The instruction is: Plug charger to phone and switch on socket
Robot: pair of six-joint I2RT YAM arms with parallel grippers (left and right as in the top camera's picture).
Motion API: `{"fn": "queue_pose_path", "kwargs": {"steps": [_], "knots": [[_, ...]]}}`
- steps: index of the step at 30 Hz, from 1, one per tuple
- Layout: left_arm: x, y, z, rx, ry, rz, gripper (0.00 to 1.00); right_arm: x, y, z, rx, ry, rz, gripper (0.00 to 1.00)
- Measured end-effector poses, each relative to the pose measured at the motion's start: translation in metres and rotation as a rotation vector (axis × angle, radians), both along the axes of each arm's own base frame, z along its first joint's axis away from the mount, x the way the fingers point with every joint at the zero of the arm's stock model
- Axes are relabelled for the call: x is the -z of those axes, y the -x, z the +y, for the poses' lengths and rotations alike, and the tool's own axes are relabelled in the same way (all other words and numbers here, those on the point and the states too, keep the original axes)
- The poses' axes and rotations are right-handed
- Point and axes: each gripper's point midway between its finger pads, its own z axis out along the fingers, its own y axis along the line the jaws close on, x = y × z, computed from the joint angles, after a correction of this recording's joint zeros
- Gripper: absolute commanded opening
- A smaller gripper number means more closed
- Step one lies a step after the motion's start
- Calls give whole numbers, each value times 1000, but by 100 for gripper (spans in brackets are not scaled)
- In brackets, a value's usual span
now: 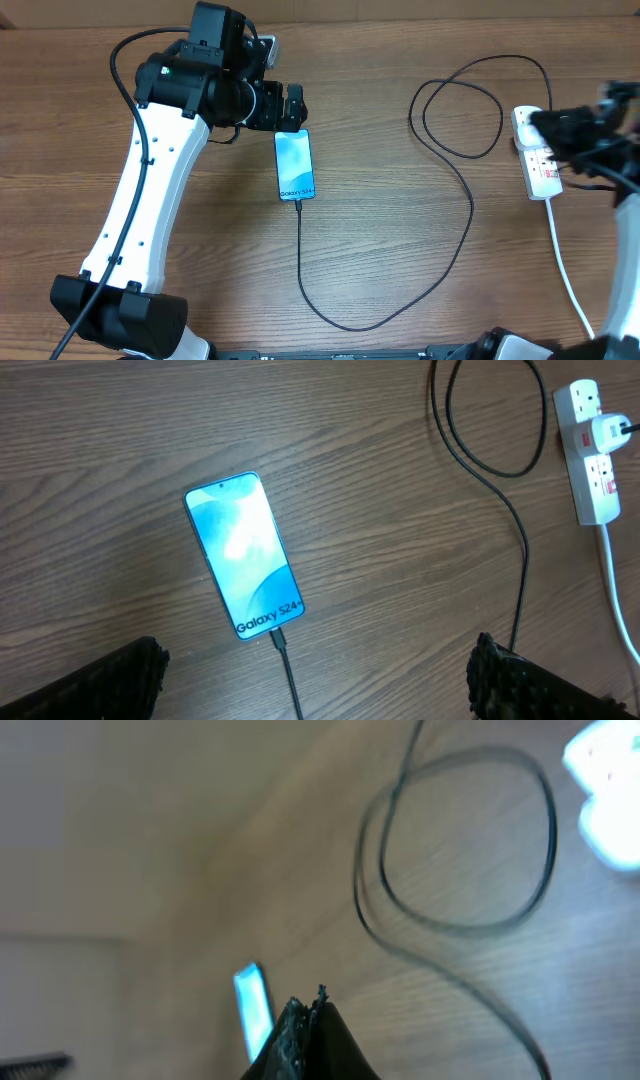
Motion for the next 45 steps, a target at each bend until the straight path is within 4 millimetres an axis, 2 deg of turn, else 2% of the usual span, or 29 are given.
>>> {"fn": "queue_pose_path", "kwargs": {"steps": [3,8,11,13,15,17,18,21,22,23,24,25,26,29,30,32,33,36,45], "knots": [[0,0,0,0,0,0,100,7,6,35,-70,121,79,4],[0,0,0,0,0,0,99,3,20,75,-163,317,150,4],[0,0,0,0,0,0,100,-2,32,86,-188,416,176,4],[0,0,0,0,0,0,100,-14,44,94,-200,478,157,4],[0,0,0,0,0,0,100,-30,57,96,-195,500,114,4],[0,0,0,0,0,0,100,-49,73,90,-154,502,66,4],[0,0,0,0,0,0,100,-66,87,85,-122,500,15,4],[0,0,0,0,0,0,99,-92,108,80,-76,488,-84,4],[0,0,0,0,0,0,99,-102,120,78,-59,480,-134,4],[0,0,0,0,0,0,100,-112,140,74,-34,470,-200,4],[0,0,0,0,0,1,100,-115,144,73,-27,466,-222,4],[0,0,0,0,0,0,99,-112,159,71,-15,457,-255,7],[0,0,0,0,0,1,100,-106,165,70,-13,454,-257,14],[0,0,0,0,0,0,100,-76,172,72,-38,449,-189,35],[0,0,0,0,0,0,99,-66,172,74,-52,442,-160,100],[0,0,0,0,0,0,100,-48,171,78,-69,414,-102,100],[0,0,0,0,0,0,100,-46,171,79,-71,407,-94,100],[0,0,0,0,0,0,100,-50,165,83,-23,328,-87,100],[0,0,0,0,0,0,100,-47,163,82,25,288,-55,100]]}}
